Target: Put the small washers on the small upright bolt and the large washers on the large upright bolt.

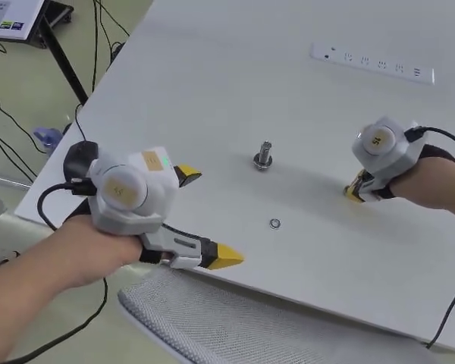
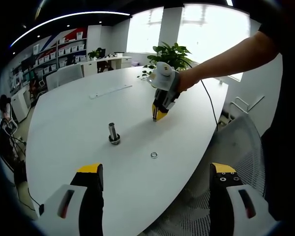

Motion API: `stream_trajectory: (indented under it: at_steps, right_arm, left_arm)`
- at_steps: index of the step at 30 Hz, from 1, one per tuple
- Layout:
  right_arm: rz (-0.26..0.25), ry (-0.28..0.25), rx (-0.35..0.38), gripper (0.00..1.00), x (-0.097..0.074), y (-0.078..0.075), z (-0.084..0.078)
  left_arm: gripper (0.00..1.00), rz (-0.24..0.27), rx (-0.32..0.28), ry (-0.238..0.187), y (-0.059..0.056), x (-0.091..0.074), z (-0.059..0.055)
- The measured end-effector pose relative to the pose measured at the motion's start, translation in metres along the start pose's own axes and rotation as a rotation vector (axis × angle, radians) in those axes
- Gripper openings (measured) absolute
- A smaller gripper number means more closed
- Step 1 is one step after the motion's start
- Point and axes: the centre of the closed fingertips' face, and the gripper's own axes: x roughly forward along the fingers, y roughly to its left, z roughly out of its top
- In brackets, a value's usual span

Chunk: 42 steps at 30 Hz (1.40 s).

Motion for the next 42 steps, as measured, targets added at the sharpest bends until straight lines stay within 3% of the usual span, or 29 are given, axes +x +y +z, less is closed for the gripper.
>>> stream_trajectory:
  at_steps: [15, 20, 32, 42]
  right_arm:
    - [0.008, -0.001, -0.011, 0.19, -0.007, 0.001, 0.000]
    - [0.010, -0.001, -0.008, 0.20, -0.013, 0.000, 0.001]
    - [-0.002, -0.028, -0.030, 0.24, -0.034, 0.000, 0.017]
    - [0.005, -0.045, -0.061, 0.24, -0.047, 0.015, 0.036]
  left_arm:
    - [0.89, -0.003, 0.009, 0.003, 0.001, -0.002, 0.001]
    - [0.89, 0.000, 0.011, -0.011, 0.001, -0.004, 0.006]
    - [0.89, -0.005, 0.026, -0.019, -0.001, -0.008, 0.011]
    - [0.88, -0.016, 0.042, -0.023, -0.001, -0.014, 0.011]
